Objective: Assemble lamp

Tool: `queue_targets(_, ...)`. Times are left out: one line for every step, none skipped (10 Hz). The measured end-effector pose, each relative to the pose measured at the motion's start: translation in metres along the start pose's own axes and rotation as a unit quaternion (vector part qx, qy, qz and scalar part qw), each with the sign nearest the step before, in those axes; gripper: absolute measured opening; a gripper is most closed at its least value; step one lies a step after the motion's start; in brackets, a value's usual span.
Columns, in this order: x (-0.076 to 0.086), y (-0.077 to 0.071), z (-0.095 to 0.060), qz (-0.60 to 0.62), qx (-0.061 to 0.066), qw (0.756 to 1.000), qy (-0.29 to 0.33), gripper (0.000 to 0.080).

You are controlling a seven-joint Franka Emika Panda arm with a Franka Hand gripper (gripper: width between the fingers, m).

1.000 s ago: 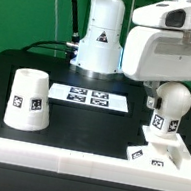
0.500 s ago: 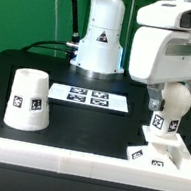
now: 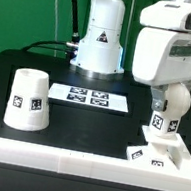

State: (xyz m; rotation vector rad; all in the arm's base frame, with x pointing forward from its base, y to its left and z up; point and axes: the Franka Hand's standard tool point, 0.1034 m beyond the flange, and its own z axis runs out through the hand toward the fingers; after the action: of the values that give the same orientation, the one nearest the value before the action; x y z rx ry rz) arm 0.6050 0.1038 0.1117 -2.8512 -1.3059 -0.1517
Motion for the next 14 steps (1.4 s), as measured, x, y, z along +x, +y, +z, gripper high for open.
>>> queue_targets(-0.0005, 0.0004, 0.0000, 0.001, 0.000, 1.000, 0.000, 0.0577)
queue_targets(-0.0022, 0.0018, 0.0001, 0.039, 0.003, 0.999, 0.002, 0.0577)
queue_targets(-0.0022, 0.0011, 0.0002, 0.121, 0.004, 0.993, 0.005, 0.0577)
queue_targets(-0.0020, 0.0005, 0.0001, 0.181, 0.004, 0.983, 0.005, 0.0577)
queue_targets(-0.0024, 0.0009, 0.0001, 0.232, 0.004, 0.973, 0.005, 0.0579)
queue_targets(-0.0029, 0.0016, 0.0001, 0.293, 0.004, 0.956, 0.004, 0.0580)
queue_targets(-0.0033, 0.0020, 0.0001, 0.338, 0.004, 0.941, 0.004, 0.0580)
queue_targets(-0.0037, 0.0024, 0.0002, 0.366, 0.004, 0.930, 0.004, 0.0580)
queue_targets(-0.0041, 0.0028, 0.0003, 0.394, 0.004, 0.919, 0.003, 0.0580)
queue_targets(-0.0044, 0.0031, 0.0003, 0.421, 0.004, 0.907, 0.003, 0.0580)
queue_targets(-0.0047, 0.0034, 0.0003, 0.452, 0.004, 0.892, 0.003, 0.0580)
queue_targets(-0.0048, 0.0036, 0.0003, 0.465, 0.004, 0.885, 0.003, 0.0580)
queue_targets(-0.0051, 0.0039, 0.0004, 0.500, 0.005, 0.866, 0.003, 0.0580)
queue_targets(-0.0053, 0.0039, 0.0005, 0.530, 0.005, 0.848, 0.002, 0.0580)
